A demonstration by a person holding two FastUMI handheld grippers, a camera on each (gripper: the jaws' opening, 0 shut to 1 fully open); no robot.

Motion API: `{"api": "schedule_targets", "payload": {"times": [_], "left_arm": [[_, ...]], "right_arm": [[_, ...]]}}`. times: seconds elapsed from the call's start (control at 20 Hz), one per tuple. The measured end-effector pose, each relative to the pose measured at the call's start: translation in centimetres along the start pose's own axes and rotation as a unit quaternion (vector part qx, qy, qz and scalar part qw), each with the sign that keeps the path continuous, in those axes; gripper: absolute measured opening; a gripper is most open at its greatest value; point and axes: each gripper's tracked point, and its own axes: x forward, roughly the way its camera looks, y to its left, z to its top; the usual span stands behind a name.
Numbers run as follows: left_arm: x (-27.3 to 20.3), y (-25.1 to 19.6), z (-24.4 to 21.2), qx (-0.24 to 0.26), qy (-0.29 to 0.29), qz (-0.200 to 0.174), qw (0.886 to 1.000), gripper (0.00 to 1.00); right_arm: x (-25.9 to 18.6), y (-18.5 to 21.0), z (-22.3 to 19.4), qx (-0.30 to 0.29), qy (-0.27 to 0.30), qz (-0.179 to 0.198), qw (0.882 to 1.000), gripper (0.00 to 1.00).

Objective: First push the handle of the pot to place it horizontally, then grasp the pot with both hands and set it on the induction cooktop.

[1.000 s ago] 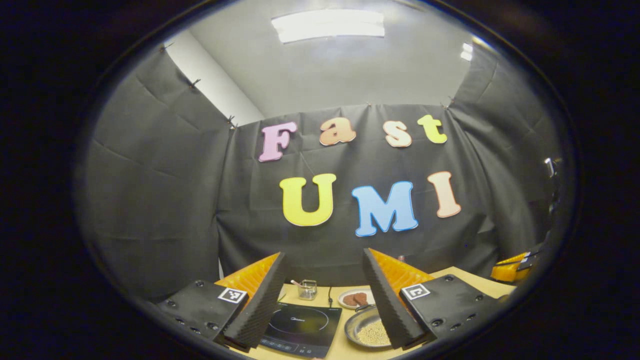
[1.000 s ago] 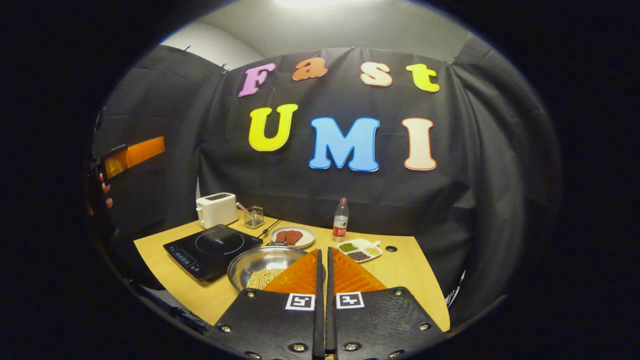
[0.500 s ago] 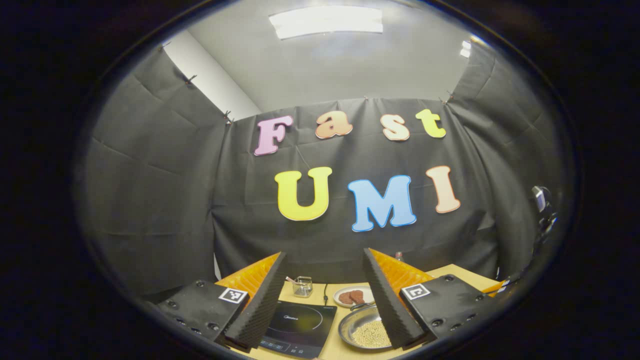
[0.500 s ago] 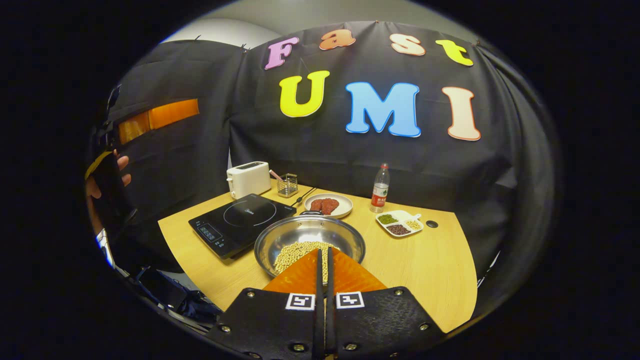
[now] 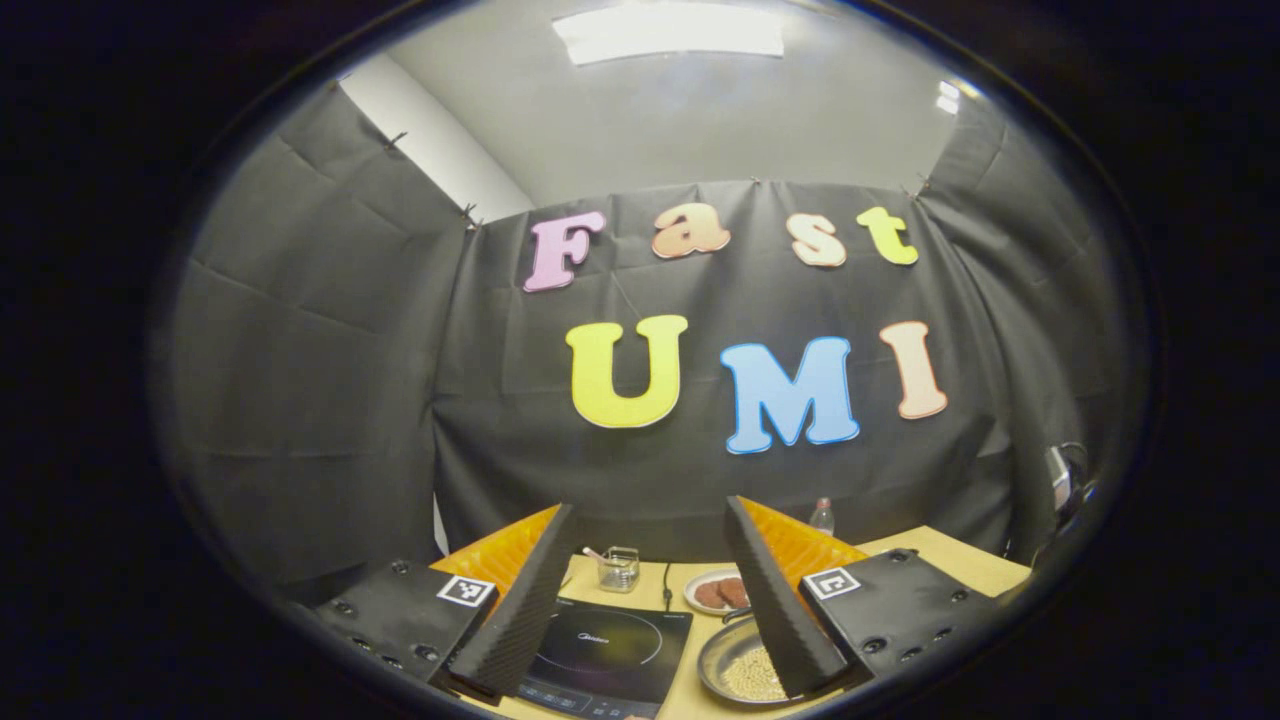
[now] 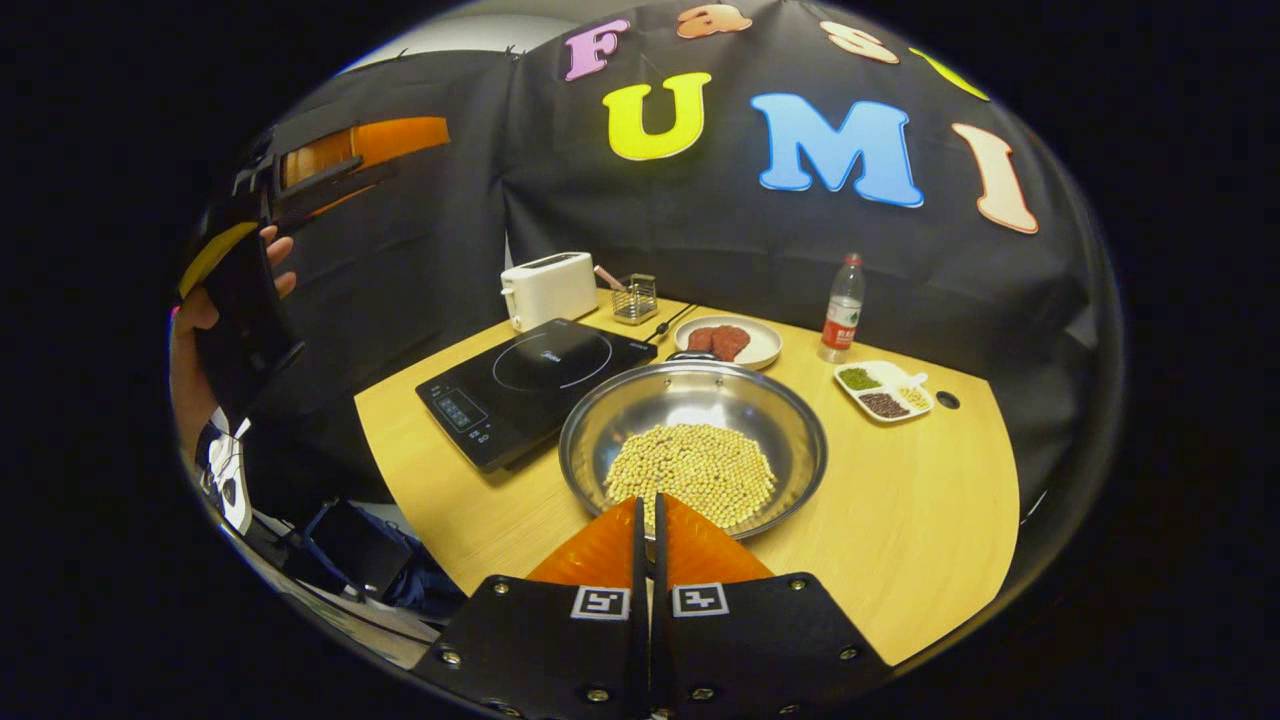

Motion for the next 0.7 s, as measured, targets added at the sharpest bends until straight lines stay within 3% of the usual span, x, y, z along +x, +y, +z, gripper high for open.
{"api": "schedule_targets", "payload": {"times": [0.45, 0.6, 0.7], "left_arm": [[1.6, 3.0, -1.7, 0.012, 0.014, 0.016, 1.0, 1.0], [2.2, 3.8, -2.6, 0.01, 0.021, 0.017, 1.0, 0.93], [2.7, 4.1, -3.4, 0.01, 0.028, 0.012, 0.999, 0.96]], "right_arm": [[4.1, 2.7, -3.8, 0.017, 0.099, 0.057, 0.993, 0.01], [4.9, 2.8, -5.0, 0.023, 0.128, 0.058, 0.99, 0.02], [5.2, 2.5, -5.8, 0.038, 0.143, 0.049, 0.988, 0.02]]}}
